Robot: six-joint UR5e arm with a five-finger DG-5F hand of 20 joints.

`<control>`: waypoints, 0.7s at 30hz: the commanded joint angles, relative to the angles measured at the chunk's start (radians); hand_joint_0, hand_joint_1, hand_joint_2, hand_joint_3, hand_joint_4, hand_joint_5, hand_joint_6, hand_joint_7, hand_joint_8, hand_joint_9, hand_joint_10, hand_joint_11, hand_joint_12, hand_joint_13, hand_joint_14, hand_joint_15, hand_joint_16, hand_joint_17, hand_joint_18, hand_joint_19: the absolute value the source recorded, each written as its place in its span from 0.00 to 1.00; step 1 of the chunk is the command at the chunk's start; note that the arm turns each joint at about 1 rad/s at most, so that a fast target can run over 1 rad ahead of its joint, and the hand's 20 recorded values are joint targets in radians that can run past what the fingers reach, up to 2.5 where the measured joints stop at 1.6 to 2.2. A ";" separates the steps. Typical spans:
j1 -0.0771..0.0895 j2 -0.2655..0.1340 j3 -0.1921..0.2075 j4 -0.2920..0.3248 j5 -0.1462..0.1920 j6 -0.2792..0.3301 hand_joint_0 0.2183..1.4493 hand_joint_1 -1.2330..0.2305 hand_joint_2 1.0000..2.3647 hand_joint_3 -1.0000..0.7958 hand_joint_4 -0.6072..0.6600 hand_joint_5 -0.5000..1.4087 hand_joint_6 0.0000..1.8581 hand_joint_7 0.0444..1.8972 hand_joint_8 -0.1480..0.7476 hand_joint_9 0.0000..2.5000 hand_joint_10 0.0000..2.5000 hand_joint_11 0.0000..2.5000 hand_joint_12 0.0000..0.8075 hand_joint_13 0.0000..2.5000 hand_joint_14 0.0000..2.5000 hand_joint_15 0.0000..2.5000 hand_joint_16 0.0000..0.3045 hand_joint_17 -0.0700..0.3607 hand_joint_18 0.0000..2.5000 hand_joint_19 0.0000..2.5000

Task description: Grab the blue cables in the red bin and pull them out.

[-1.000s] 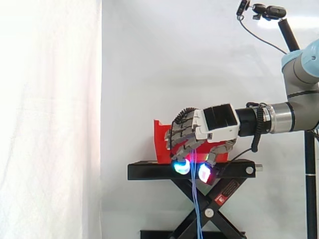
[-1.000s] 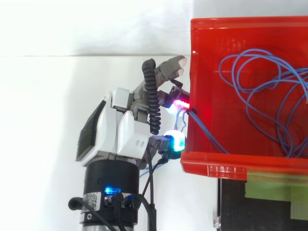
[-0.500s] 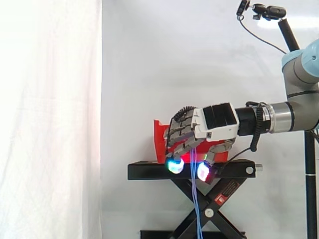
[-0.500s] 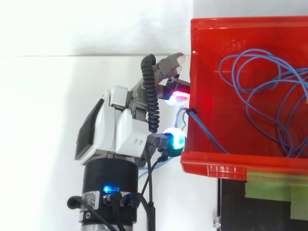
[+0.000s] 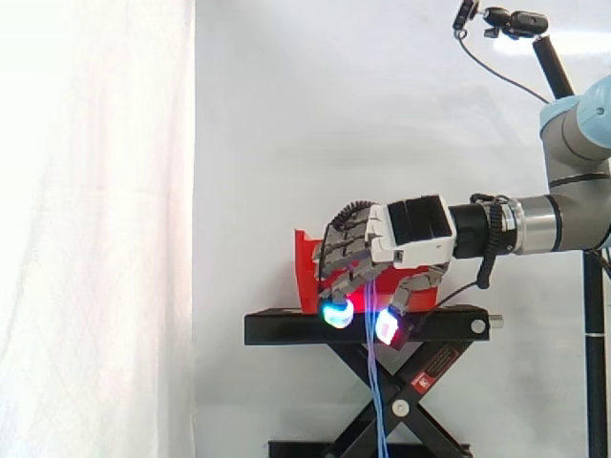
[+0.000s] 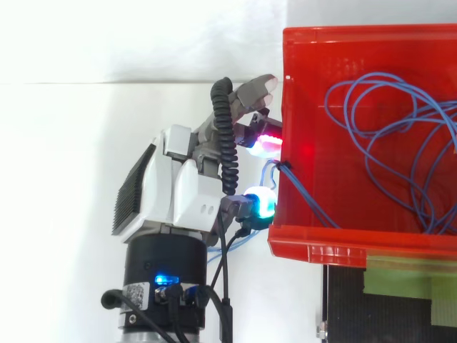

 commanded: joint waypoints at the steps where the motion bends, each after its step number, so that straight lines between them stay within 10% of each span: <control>1: 0.001 0.000 0.000 0.007 0.000 0.000 0.40 0.17 0.00 0.00 0.54 0.71 0.00 0.42 0.45 0.28 0.01 0.16 0.45 0.23 0.01 0.15 0.16 0.41 0.18 0.17; 21: 0.004 0.000 -0.018 0.007 0.001 0.003 0.40 0.17 0.00 0.00 0.54 0.72 0.00 0.43 0.46 0.28 0.01 0.16 0.45 0.23 0.01 0.15 0.16 0.41 0.18 0.17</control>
